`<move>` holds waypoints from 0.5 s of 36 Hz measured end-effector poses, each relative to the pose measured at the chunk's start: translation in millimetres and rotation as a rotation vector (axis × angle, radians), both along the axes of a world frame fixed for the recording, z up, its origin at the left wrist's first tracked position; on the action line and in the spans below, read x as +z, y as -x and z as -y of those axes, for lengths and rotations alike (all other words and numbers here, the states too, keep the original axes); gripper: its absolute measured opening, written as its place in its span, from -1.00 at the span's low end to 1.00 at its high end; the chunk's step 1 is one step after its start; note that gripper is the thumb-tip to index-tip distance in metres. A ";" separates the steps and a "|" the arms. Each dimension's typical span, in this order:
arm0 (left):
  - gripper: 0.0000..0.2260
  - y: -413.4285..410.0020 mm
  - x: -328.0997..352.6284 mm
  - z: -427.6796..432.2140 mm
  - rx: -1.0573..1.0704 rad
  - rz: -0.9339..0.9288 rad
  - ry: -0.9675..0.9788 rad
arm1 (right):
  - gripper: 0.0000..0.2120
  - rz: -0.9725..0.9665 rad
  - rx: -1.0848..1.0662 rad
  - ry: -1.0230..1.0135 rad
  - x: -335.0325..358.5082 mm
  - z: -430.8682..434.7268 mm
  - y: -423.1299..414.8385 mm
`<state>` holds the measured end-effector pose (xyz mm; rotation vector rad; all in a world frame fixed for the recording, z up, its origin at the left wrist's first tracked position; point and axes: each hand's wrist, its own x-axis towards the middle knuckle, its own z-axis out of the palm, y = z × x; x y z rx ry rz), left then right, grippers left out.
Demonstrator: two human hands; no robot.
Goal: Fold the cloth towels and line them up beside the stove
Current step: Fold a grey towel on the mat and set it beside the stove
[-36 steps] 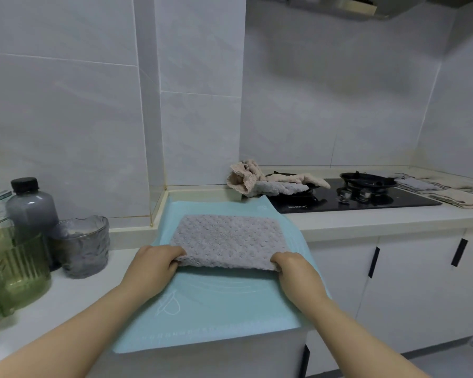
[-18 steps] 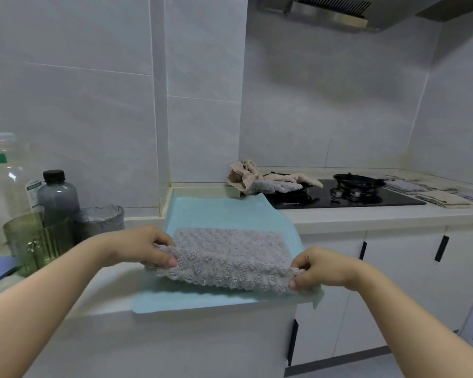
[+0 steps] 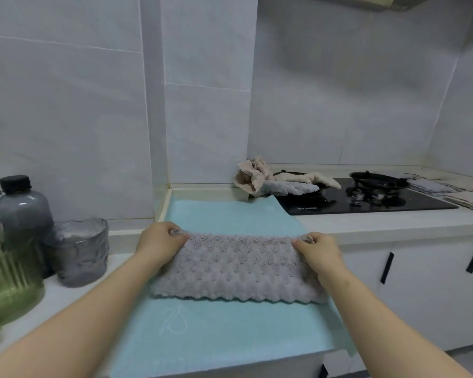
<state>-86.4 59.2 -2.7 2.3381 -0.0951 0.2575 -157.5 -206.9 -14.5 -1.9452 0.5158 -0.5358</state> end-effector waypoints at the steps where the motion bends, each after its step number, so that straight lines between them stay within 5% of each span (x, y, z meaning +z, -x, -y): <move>1: -0.80 -4.3 -1.9 2.6 0.006 0.014 -0.031 | -0.64 -0.001 -0.013 0.019 -2.1 0.3 -5.6; 5: -0.84 -18.5 -10.2 8.3 0.016 0.063 -0.109 | -0.80 -0.026 -0.054 0.157 -8.4 0.3 -19.5; 18: -0.77 -32.8 -42.3 7.4 -0.004 0.135 -0.413 | -0.85 -0.131 -0.137 0.515 -34.0 -7.0 -24.2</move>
